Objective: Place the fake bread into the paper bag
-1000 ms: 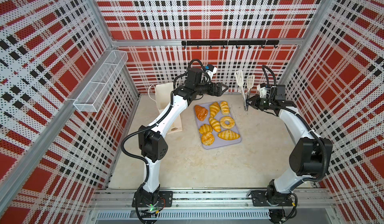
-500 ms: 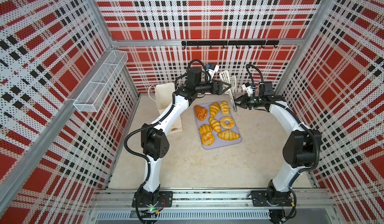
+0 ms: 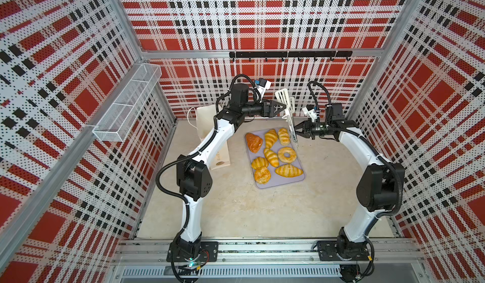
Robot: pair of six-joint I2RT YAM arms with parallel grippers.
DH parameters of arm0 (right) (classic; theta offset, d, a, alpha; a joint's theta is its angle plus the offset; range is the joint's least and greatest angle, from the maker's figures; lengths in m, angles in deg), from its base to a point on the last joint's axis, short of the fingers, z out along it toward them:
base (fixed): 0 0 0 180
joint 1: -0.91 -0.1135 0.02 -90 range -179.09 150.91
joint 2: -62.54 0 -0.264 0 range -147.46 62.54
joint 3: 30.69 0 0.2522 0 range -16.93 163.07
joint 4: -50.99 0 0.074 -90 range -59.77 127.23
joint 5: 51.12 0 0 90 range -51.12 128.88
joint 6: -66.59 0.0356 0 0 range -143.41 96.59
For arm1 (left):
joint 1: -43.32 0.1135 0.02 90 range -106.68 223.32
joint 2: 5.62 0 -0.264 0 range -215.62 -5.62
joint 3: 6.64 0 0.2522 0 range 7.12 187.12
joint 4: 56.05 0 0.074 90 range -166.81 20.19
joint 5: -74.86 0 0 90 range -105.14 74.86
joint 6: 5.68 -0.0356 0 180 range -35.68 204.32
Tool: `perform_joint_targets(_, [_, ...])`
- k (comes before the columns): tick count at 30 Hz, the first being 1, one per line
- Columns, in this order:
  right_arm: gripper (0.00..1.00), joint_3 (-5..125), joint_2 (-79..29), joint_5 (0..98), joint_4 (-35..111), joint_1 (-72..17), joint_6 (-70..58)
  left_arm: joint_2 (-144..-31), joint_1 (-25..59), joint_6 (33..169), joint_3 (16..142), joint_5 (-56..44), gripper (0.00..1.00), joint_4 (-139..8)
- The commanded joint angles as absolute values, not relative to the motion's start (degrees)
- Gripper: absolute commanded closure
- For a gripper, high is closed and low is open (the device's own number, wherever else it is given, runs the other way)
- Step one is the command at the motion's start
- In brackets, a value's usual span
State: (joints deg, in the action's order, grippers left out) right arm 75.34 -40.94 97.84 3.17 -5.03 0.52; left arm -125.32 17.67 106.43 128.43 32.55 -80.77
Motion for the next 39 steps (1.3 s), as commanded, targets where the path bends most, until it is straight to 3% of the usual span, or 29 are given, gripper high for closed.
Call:
perform_joint_targets(1, [0.88, 77.1, -41.3, 100.8, 6.2, -6.0, 0.3, -126.7, 17.2, 107.1, 128.6, 35.4, 0.20, -78.7])
perform_joint_targets(12, [0.89, 75.6, -41.3, 103.3, 13.6, -7.1, 6.4, -127.9, 16.7, 110.3, 129.0, 39.3, 0.34, -74.5])
perform_joint_targets(39, [0.88, 77.5, -41.9, 103.7, 11.0, -7.7, 5.6, -128.2, 16.8, 118.6, 126.4, 42.4, 0.69, -63.2])
